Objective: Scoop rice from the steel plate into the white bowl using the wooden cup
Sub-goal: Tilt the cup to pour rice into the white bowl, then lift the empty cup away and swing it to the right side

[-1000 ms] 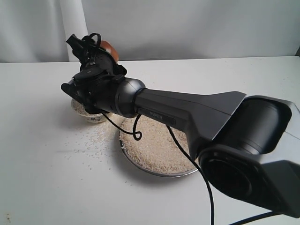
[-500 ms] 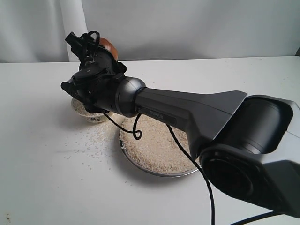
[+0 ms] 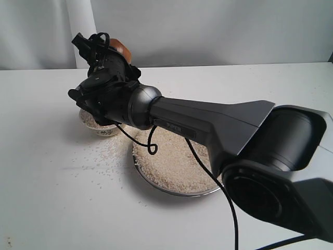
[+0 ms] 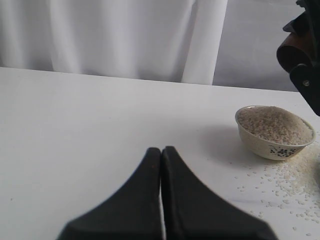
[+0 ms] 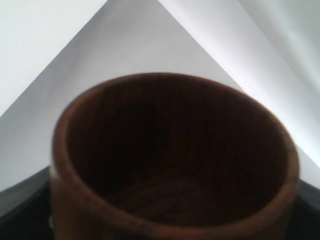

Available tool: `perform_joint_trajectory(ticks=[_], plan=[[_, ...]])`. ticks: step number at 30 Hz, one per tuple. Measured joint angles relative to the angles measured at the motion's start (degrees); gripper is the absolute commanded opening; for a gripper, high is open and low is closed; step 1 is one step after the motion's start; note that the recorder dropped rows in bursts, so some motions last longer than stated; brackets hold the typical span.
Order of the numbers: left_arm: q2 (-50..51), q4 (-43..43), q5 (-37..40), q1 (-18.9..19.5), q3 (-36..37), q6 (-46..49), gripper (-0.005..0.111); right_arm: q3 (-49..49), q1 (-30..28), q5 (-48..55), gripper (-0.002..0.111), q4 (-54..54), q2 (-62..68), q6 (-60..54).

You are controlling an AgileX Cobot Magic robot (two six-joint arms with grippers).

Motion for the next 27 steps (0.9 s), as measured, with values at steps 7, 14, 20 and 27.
perform_joint_trajectory(ticks=[7,14,20,27], plan=[[0.0,0.0,0.0,0.0,0.0,0.0,0.000,0.0,0.0,0.0,0.000,1.4,0.0,1.3],[0.0,0.0,0.0,0.0,0.0,0.0,0.000,0.0,0.0,0.2,0.000,5.9,-0.2,5.5],[0.0,0.0,0.0,0.0,0.0,0.0,0.000,0.0,0.0,1.5,0.000,16.3,-3.4,18.1],[0.0,0.0,0.0,0.0,0.0,0.0,0.000,0.0,-0.6,2.1,0.000,38.6,-14.2,22.9]])
